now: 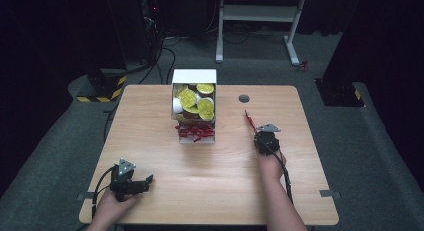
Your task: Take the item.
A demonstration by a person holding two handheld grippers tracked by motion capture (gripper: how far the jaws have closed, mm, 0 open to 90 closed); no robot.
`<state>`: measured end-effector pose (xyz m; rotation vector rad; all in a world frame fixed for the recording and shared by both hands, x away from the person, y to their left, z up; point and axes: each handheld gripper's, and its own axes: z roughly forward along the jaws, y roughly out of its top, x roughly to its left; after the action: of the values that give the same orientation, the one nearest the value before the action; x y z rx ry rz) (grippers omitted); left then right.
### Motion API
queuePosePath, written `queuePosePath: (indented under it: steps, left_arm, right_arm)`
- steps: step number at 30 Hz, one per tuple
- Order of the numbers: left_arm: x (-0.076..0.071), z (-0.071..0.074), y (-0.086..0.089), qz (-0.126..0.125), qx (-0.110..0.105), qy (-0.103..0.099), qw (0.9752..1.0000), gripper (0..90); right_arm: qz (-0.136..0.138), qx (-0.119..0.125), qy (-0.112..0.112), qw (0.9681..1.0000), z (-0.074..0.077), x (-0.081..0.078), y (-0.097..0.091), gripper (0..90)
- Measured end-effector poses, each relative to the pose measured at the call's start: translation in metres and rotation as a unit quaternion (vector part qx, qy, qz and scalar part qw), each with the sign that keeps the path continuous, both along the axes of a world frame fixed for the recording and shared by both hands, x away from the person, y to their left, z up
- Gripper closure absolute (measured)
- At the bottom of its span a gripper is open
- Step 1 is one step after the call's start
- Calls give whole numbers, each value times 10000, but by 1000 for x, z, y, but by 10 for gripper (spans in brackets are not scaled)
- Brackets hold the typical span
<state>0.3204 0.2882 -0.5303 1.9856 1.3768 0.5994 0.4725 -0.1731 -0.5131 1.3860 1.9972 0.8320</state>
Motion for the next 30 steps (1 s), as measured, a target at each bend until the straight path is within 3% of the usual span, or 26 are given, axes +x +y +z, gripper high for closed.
queuePosePath:
  steps: [9,15,23,30]
  left_arm:
    - [0,0,0,1,0,-1,10000,84]
    - [0,0,0,0,1,2,10000,84]
    - [0,0,0,-1,12,-5,10000,84]
    - [0,0,0,-1,15,-6,10000,84]
  right_arm:
    - [14,40,-49,10000,2,2,-3,827]
    - [-32,210,84,9997,2,0,0,632]
    - [38,354,-56,9994,12,-9,4,586]
    - [3,437,-49,9990,14,-13,0,555]
